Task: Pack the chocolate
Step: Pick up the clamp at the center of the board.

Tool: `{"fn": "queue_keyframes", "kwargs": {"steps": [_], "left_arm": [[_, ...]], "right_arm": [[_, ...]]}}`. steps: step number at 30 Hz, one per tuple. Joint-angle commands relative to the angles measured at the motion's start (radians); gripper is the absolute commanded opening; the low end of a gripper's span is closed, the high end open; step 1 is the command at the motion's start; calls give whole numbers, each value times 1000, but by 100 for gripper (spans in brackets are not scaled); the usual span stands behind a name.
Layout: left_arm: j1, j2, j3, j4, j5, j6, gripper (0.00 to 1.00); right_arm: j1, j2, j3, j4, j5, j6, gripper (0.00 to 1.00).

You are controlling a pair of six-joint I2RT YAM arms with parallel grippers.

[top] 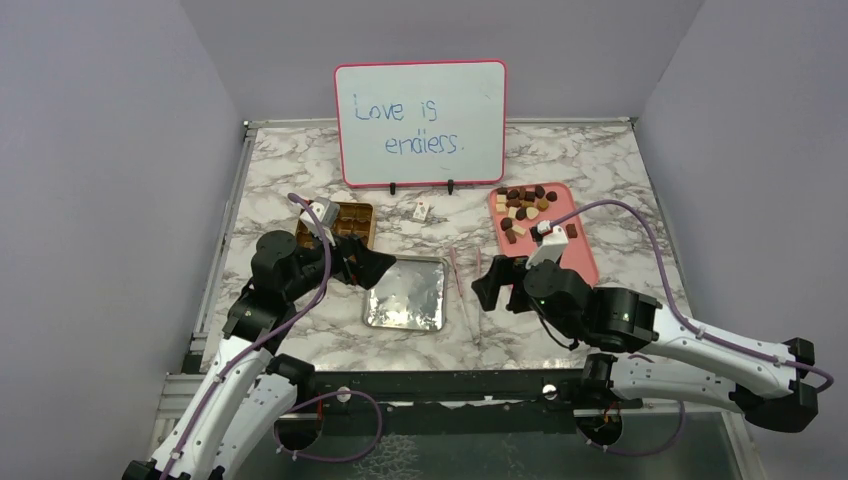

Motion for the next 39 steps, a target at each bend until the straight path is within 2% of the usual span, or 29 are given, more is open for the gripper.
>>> {"fn": "queue_keyframes", "kwargs": {"steps": [1, 7, 14, 18, 21, 27, 32, 39], "left_arm": [[-2, -7, -4, 22, -3, 24, 99], [-2, -16, -2, 13, -32, 30, 99], [-2, -34, 11, -18, -94, 40, 99], [-2, -59, 11, -42, -181, 48, 99], [-2, -75, 20, -69, -271, 53, 99], [-1, -110, 25, -99, -365, 53, 99], [-2, -129, 28, -113, -413, 53, 99], [-1, -142, 26, -113, -420, 52, 99]], "right_arm": [[7, -31, -7, 7, 31, 18, 100], [7, -25, -21, 12, 13, 30, 100], [7, 63, -31, -19, -10, 47, 100], [7, 168, -16, -118, 41, 192, 94], [7, 269, 10, -127, 12, 154, 89], [7, 447, -4, -37, -16, 86, 77], [7, 498, -46, 107, -23, 60, 67], [7, 558, -85, 217, -9, 68, 65]]}}
